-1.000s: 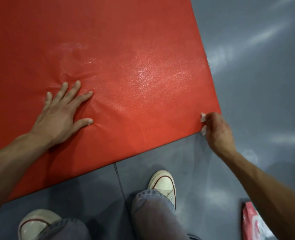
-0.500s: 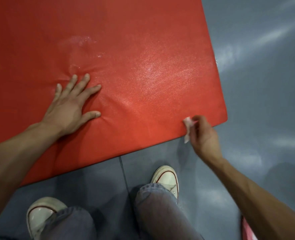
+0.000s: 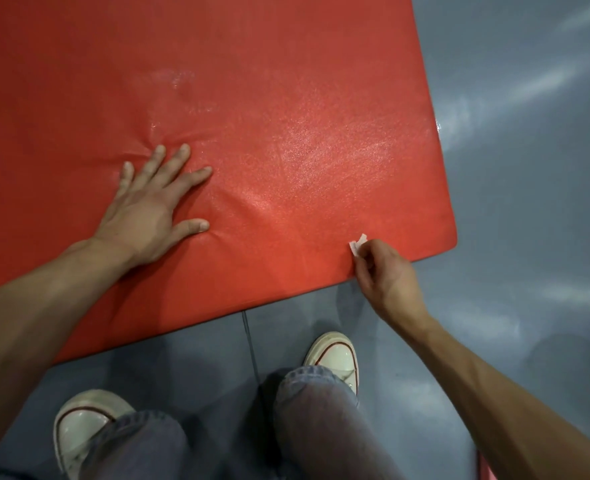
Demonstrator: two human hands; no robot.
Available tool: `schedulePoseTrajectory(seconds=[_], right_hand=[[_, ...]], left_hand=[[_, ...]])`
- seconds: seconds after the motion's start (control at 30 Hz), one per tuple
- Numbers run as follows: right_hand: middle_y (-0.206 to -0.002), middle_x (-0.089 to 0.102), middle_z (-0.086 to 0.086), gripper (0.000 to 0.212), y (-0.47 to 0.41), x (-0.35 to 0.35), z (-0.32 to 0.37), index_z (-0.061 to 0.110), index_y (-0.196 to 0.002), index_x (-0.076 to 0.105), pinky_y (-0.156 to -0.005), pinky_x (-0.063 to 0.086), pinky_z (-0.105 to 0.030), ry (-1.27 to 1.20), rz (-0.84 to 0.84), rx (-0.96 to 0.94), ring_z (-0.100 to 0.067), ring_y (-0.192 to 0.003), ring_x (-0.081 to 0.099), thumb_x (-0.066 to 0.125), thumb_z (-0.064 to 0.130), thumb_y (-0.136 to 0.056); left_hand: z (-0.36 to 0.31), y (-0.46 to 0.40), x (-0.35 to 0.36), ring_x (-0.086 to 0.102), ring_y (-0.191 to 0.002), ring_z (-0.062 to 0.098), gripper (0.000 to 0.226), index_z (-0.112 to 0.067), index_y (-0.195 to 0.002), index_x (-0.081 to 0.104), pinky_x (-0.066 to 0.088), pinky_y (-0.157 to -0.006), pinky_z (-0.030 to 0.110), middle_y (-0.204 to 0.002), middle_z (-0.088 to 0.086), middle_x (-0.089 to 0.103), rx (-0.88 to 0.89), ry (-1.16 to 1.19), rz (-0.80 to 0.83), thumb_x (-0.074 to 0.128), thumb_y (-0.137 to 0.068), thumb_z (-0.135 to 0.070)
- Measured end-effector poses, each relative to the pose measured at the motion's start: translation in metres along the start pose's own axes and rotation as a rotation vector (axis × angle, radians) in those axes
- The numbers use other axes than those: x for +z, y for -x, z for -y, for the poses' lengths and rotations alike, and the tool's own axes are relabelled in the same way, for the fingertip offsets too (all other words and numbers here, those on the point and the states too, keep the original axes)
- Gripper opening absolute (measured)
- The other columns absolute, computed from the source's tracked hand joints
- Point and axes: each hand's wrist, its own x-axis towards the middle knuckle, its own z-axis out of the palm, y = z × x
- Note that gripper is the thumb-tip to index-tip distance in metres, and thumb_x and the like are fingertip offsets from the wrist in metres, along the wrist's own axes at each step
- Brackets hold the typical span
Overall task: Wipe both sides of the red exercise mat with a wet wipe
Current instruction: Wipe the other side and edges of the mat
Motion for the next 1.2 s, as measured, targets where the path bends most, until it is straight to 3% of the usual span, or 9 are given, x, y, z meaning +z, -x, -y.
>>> schedulePoseTrajectory(seconds=[0.1,0.3,0.5,0.63,0.73,0.87,0.97,1.07,1.2], right_hand=[[-0.066,0.063,0.011,0.020,-0.008,-0.019,-0.020,0.017,-0.086,0.052,-0.082,0.043,-0.018,-0.057,-0.065,0.089,-0.004,-0.080,0.061,0.056,0.001,-0.095],[-0.056,0.060,0.009,0.027,-0.011,-0.021,-0.018,0.013,-0.081,0.050,-0.059,0.037,-0.029,-0.068,-0.165,0.293,-0.005,-0.055,0.055,0.054,0.026,-0.104],[-0.078,0.055,0.001,0.014,0.020,0.042,0.076,0.021,-0.086,0.042,-0.056,0.044,-0.041,-0.072,0.291,-0.120,-0.028,-0.061,0.054,0.050,0.017,-0.097],[-0.070,0.067,0.020,0.026,-0.009,0.007,0.043,0.028,-0.081,0.041,-0.070,0.049,-0.029,-0.044,0.015,0.069,-0.005,-0.083,0.068,0.049,0.005,-0.091],[-0.053,0.056,0.027,0.027,-0.019,-0.014,0.033,0.022,-0.078,0.040,-0.055,0.028,-0.024,-0.005,-0.137,0.277,-0.009,-0.066,0.057,0.051,0.001,-0.092],[-0.073,0.060,-0.005,0.011,0.005,0.041,0.100,0.019,-0.089,0.046,-0.051,0.041,-0.037,-0.040,0.110,-0.023,-0.034,-0.060,0.058,0.050,0.022,-0.099],[-0.081,0.060,0.001,0.015,0.014,0.052,0.113,0.027,-0.091,0.041,-0.055,0.051,-0.042,0.003,0.297,-0.237,-0.031,-0.067,0.063,0.052,0.018,-0.095],[-0.078,0.068,0.016,0.019,-0.008,0.014,0.059,0.030,-0.090,0.045,-0.082,0.055,-0.035,-0.022,0.149,-0.056,-0.009,-0.100,0.069,0.050,0.012,-0.093],[-0.067,0.050,0.018,0.018,-0.018,-0.011,0.031,0.019,-0.088,0.042,-0.062,0.028,-0.033,0.093,-0.132,0.268,-0.037,-0.083,0.064,0.052,0.005,-0.094]], left_hand=[[0.000,0.000,0.000,-0.006,-0.159,0.023,0.083,-0.042,-0.160,0.022,0.001,-0.123,0.061,-0.172,-0.008,0.000,0.006,0.008,-0.013,0.062,-0.090,-0.059],[-0.001,0.001,-0.001,-0.007,-0.159,0.022,0.083,-0.042,-0.160,0.022,0.000,-0.123,0.060,-0.172,-0.009,-0.001,0.006,0.023,-0.018,0.064,-0.090,-0.058],[-0.001,0.001,-0.001,-0.008,-0.158,0.021,0.084,-0.044,-0.159,0.021,-0.002,-0.124,0.059,-0.172,-0.009,-0.001,0.006,0.032,-0.017,0.065,-0.089,-0.058],[-0.002,0.000,-0.002,-0.008,-0.159,0.021,0.084,-0.043,-0.160,0.022,-0.002,-0.124,0.059,-0.172,-0.008,0.000,-0.005,0.029,-0.021,0.067,-0.089,-0.056],[-0.004,0.002,-0.003,-0.007,-0.159,0.022,0.085,-0.042,-0.159,0.024,-0.002,-0.124,0.059,-0.172,-0.007,0.001,-0.003,0.040,-0.028,0.069,-0.089,-0.054],[-0.003,0.002,-0.003,-0.008,-0.159,0.021,0.086,-0.043,-0.160,0.022,-0.002,-0.124,0.059,-0.172,-0.008,0.000,-0.011,0.029,-0.022,0.069,-0.089,-0.055],[-0.003,0.001,-0.002,-0.008,-0.159,0.021,0.086,-0.044,-0.160,0.021,-0.002,-0.124,0.058,-0.172,-0.009,0.000,-0.009,0.026,-0.018,0.068,-0.088,-0.056],[-0.003,0.000,-0.001,-0.008,-0.158,0.020,0.086,-0.044,-0.159,0.021,-0.002,-0.124,0.058,-0.172,-0.009,-0.001,-0.011,0.023,-0.024,0.068,-0.089,-0.056],[-0.005,0.002,-0.001,-0.008,-0.159,0.021,0.085,-0.043,-0.160,0.021,-0.002,-0.124,0.059,-0.172,-0.008,-0.001,-0.017,0.013,-0.025,0.068,-0.089,-0.055]])
